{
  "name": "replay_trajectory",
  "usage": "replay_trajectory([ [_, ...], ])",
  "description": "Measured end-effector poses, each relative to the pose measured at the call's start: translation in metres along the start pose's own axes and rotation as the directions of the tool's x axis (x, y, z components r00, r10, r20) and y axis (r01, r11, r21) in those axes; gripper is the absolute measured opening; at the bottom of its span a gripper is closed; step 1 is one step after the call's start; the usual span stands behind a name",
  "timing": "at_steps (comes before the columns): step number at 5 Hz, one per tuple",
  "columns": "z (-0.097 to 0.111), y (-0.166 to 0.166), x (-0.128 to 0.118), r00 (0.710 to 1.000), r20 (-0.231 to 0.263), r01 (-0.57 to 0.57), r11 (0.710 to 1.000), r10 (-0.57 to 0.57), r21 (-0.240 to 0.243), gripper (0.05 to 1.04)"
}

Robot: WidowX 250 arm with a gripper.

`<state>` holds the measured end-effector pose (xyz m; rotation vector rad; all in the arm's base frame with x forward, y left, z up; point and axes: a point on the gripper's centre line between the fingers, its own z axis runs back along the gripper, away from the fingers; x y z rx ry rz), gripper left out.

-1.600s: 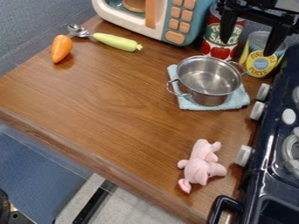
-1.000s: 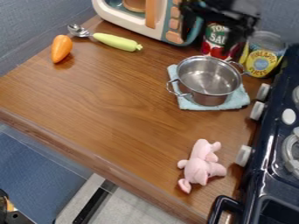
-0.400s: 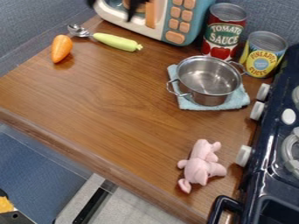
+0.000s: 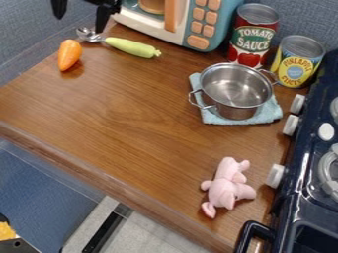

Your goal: Put the carrot in the silver pot

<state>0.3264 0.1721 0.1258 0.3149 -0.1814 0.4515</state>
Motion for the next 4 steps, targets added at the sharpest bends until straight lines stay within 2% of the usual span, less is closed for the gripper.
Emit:
replay_trajectory([
  [1, -0.026, 0.008, -0.001, 0.998, -0.046, -0.034, 0.999, 0.036, 0.036, 1.001],
  [2, -0.040, 0.011, 0.000, 0.996, -0.071, -0.040, 0.997, 0.044, 0.065, 1.001],
  [3, -0.056, 0.012, 0.004, 0.993, -0.097, -0.061, 0.997, 0.065, 0.046, 1.001],
  [4, -0.064, 0.013, 0.007, 0.992, -0.108, -0.064, 0.997, 0.067, 0.032, 0.959],
])
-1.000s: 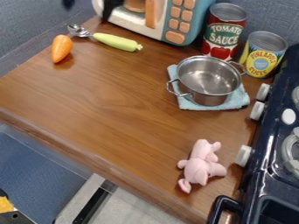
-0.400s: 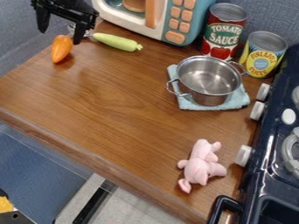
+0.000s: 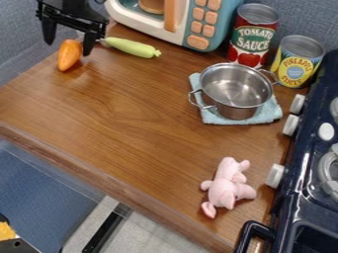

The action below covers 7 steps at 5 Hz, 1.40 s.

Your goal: Put the carrot in the silver pot

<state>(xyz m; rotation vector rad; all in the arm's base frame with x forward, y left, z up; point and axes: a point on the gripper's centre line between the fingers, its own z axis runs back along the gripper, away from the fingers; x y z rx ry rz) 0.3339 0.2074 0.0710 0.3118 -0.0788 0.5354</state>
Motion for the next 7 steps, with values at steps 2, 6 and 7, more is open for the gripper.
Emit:
replay_trajectory([
  [2, -0.011, -0.011, 0.000, 0.998, -0.009, 0.057, 0.997, -0.057, -0.048, 0.622],
  [6, 0.071, -0.035, -0.008, 0.988, 0.114, 0.101, 0.994, -0.106, 0.049, 0.622],
  [7, 0.109, -0.050, -0.019, 0.980, 0.181, 0.079, 0.996, -0.084, 0.033, 0.622],
])
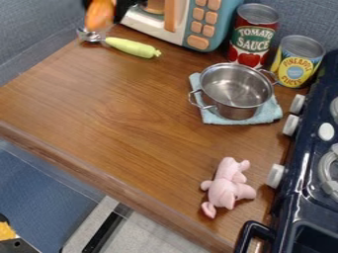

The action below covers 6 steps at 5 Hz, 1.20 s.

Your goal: Put the carrot in the silver pot

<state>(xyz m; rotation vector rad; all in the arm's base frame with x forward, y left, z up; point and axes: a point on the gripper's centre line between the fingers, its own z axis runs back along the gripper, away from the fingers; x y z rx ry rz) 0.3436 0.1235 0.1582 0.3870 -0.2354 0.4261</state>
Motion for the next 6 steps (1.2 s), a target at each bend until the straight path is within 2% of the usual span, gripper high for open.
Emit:
replay_trajectory([
  [1, 0.020, -0.042, -0.006, 1.000, 0.018, 0.021, 0.996, -0.020, -0.091, 0.622],
  [2, 0.034, -0.083, -0.008, 0.996, 0.044, 0.082, 0.986, -0.076, -0.149, 0.622],
  [3, 0.035, -0.116, -0.017, 0.991, 0.038, 0.134, 0.968, -0.129, -0.211, 0.622],
  [4, 0.028, -0.141, -0.019, 0.983, 0.049, 0.185, 0.952, -0.178, -0.245, 0.622],
  [5, 0.019, -0.161, -0.022, 0.975, 0.074, 0.222, 0.946, -0.211, -0.236, 0.622],
  [6, 0.009, -0.179, -0.021, 0.969, 0.073, 0.245, 0.940, -0.235, -0.235, 0.622],
])
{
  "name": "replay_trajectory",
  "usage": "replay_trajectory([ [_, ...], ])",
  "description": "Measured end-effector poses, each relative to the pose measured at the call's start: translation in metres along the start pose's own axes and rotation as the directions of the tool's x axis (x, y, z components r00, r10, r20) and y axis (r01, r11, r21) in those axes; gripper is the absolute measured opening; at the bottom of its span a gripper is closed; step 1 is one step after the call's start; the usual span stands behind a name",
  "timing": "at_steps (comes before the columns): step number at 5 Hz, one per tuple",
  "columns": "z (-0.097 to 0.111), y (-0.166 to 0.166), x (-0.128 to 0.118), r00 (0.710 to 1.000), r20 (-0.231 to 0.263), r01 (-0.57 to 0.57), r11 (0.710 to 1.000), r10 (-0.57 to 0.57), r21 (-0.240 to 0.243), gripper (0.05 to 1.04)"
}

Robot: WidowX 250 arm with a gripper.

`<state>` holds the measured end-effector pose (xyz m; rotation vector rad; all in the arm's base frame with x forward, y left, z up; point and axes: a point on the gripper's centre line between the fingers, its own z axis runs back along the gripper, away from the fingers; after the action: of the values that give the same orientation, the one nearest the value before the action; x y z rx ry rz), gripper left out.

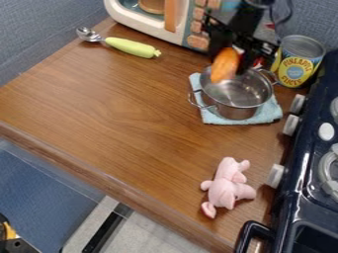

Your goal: Put the carrot in the silver pot

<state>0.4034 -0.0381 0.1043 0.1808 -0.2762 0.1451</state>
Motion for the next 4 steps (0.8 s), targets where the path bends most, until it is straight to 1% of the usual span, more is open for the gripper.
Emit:
replay_trajectory([
  [1, -0.007, -0.011, 0.006, 1.000, -0.028, 0.010, 1.000, -0.010, -0.025, 0.622],
  [2, -0.013, -0.018, 0.007, 0.999, -0.043, 0.024, 0.999, -0.025, -0.035, 0.622],
  [3, -0.011, -0.027, 0.004, 0.998, -0.046, 0.032, 0.998, -0.035, -0.052, 0.622],
  [4, -0.010, -0.028, 0.001, 0.997, -0.066, 0.028, 0.998, -0.031, -0.049, 0.694],
])
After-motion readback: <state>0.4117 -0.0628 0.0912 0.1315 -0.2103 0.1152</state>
